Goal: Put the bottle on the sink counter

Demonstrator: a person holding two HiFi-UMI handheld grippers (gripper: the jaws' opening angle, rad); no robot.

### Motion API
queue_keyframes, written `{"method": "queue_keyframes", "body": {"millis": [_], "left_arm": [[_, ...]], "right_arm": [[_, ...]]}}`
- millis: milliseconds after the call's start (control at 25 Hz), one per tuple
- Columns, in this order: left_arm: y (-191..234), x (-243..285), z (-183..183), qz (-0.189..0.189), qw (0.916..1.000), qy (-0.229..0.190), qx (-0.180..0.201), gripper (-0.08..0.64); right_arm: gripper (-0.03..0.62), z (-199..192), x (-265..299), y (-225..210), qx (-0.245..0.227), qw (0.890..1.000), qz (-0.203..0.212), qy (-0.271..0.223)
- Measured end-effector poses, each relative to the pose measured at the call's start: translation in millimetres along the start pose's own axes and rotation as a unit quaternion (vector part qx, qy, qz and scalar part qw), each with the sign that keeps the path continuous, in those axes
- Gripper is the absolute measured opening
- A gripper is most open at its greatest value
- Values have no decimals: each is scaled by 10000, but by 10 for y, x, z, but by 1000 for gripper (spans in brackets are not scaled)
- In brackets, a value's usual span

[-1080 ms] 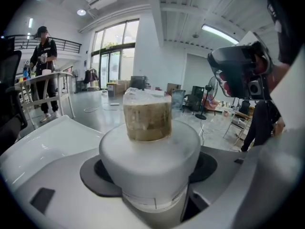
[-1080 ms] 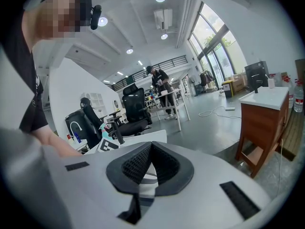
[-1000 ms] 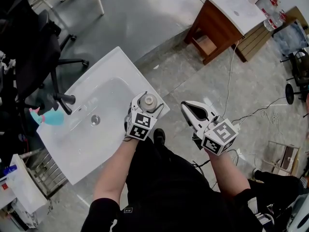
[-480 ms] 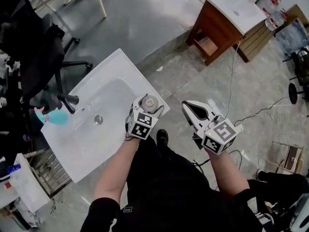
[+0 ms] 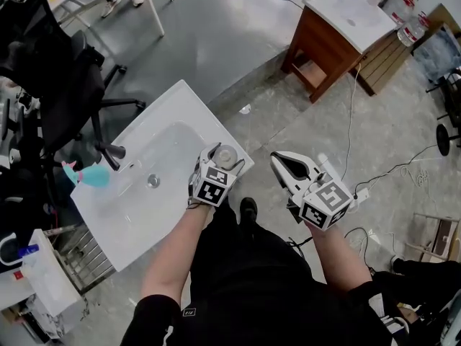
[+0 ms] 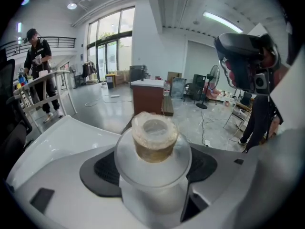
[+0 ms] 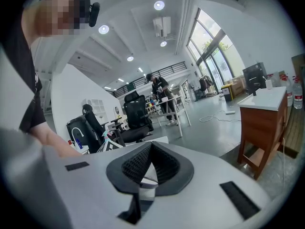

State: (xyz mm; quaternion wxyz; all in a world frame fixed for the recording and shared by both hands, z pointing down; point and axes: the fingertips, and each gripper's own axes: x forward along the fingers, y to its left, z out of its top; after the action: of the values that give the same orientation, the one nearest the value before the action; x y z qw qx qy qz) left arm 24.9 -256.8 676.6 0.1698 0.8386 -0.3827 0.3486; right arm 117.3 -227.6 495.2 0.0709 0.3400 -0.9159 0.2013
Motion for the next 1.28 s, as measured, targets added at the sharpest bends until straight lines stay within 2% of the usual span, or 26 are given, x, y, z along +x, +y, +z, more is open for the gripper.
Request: {"method": "queue_keyframes", "body": {"millis": [160, 360, 480, 600, 800, 840, 920, 1000, 1120, 1200, 1280], "left_arm": [[15, -117, 59, 89, 9999, 25, 75, 337], [5, -316, 171, 129, 9998, -129, -30, 337], [19, -506, 321, 258, 9990, -350, -77, 337], [67, -793, 519, 430, 9958, -768, -249, 337], [156, -1461, 826, 364, 9842, -1633, -585, 332], [185, -1607, 844, 383, 9829, -1715, -548, 310], [286, -1918, 863, 564, 9796, -1883, -418, 170], [424, -2251, 859, 764, 9735, -2117, -399, 159], [635, -2760, 779, 878, 9619, -2506, -655, 158], [757, -3091, 649, 939, 9560, -2645, -854, 158], [892, -3448, 478, 1216, 9507, -2712, -889, 143]], "right_arm": [[14, 61, -21, 40, 7, 9999, 85, -55], [14, 165, -56, 140, -51, 9996, 233, -144], [14, 232, -67, 188, -88, 9992, 322, -219], [14, 302, -58, 250, -125, 9987, 426, -269], [14, 423, 89, 465, -296, 9970, 668, -261], [14, 450, 134, 536, -349, 9964, 726, -250], [14, 519, 239, 704, -452, 9951, 849, -240], [14, 595, 359, 909, -571, 9934, 969, -236], [14, 711, 559, 1237, -775, 9907, 1093, -246], [14, 778, 689, 1484, -808, 9895, 1166, -288], [14, 823, 820, 1788, -826, 9872, 1321, -328]]}}
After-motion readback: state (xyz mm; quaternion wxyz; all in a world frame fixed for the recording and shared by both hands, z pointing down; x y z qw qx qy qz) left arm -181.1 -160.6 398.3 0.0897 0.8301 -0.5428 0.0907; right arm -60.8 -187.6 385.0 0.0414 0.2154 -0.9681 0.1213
